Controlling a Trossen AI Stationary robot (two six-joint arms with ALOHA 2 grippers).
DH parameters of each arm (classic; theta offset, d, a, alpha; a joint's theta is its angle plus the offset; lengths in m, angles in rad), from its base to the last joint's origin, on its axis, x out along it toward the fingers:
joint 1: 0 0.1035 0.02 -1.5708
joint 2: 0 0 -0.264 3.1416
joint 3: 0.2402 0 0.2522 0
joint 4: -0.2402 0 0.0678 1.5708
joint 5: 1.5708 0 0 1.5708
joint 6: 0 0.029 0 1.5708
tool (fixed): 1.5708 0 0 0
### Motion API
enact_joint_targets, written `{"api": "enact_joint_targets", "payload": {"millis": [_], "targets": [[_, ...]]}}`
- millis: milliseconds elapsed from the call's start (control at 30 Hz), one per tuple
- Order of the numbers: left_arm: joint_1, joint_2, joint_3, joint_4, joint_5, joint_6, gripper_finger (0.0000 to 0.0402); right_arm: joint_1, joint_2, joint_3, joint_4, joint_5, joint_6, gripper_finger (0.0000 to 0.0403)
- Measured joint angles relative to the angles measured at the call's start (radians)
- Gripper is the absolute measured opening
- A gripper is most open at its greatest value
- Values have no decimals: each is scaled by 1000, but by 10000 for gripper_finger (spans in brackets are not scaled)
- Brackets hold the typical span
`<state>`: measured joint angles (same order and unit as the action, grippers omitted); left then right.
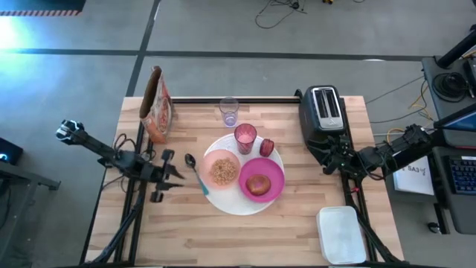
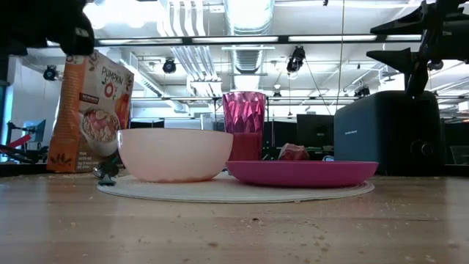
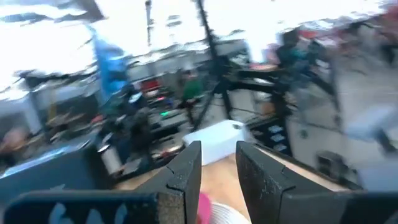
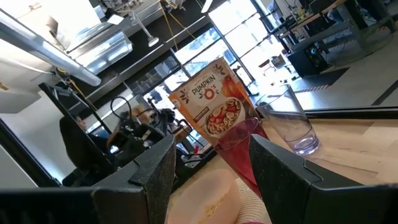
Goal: Arrange a breakfast setting
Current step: Return to Home Position
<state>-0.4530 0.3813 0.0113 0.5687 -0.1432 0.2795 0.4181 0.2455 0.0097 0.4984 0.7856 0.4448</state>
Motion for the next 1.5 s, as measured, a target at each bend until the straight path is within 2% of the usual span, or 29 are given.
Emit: {"api": "enact_joint_targets", "payload": {"millis": [100,200,400,600,733,1500], "targets": [[1,-75,10,-98,87,51,84,0,0,0,0,0,0,192],[2,-155,10,-165,88,33,84,0,0,0,0,0,0,192],[2,-299,-1,-291,3,-22,84,0,0,0,0,0,0,192],[2,-377,-1,-423,-100,-123,84,0,0,0,0,0,0,192],[2,-381,-2,-505,-135,-160,84,0,0,0,-1,0,0,192],[2,-356,0,-505,-135,-147,84,0,0,0,-1,0,0,192]]}}
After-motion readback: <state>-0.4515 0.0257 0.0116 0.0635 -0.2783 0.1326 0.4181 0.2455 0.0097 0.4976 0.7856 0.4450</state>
